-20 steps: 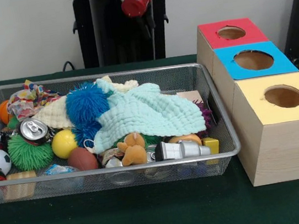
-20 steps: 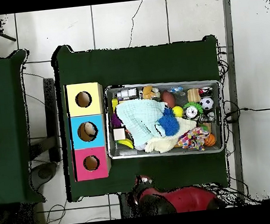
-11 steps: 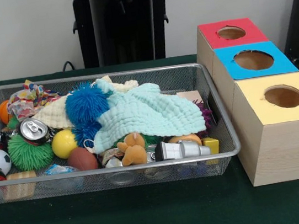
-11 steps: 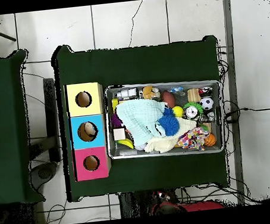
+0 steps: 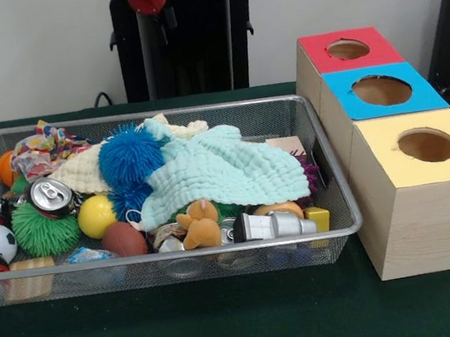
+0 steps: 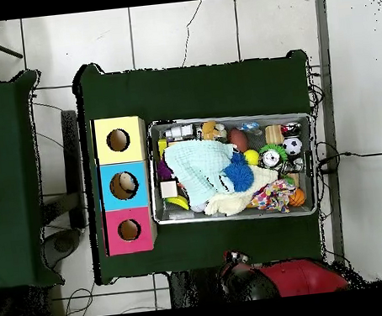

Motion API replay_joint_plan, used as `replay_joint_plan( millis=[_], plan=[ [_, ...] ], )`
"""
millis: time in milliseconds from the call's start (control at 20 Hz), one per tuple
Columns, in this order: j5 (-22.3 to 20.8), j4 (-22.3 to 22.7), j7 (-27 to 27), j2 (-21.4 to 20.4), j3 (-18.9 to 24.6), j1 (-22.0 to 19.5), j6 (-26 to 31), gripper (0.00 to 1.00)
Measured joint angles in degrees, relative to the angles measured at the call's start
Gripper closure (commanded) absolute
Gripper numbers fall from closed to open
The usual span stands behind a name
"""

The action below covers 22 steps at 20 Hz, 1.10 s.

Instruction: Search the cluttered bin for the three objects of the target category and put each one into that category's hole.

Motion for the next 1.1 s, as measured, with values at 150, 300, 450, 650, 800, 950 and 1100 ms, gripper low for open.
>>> replay_joint_plan(
  millis=[150, 300, 450, 650, 800, 950, 1100],
  plan=[
    [0.00, -2.54, 0.00, 2.23, -0.21, 1.24, -0.71, 0.00],
    [0.00, -4.73, 0.00, 4.59, -0.34, 1.84, -1.87, 0.00],
    [0.09, -5.85, 0.00, 6.17, -0.34, 1.51, -2.35, 0.00],
    [1.47, -6.59, 0.00, 7.39, -1.06, 0.85, -2.38, 0.00],
    [2.86, -6.80, 0.00, 6.96, -2.58, 1.45, -2.38, 0.00],
    [3.95, -6.87, 0.00, 6.43, -3.23, 1.64, -2.40, 0.00],
    [6.24, -7.22, 0.00, 5.24, -4.87, 2.95, -2.36, 0.00]
  ],
)
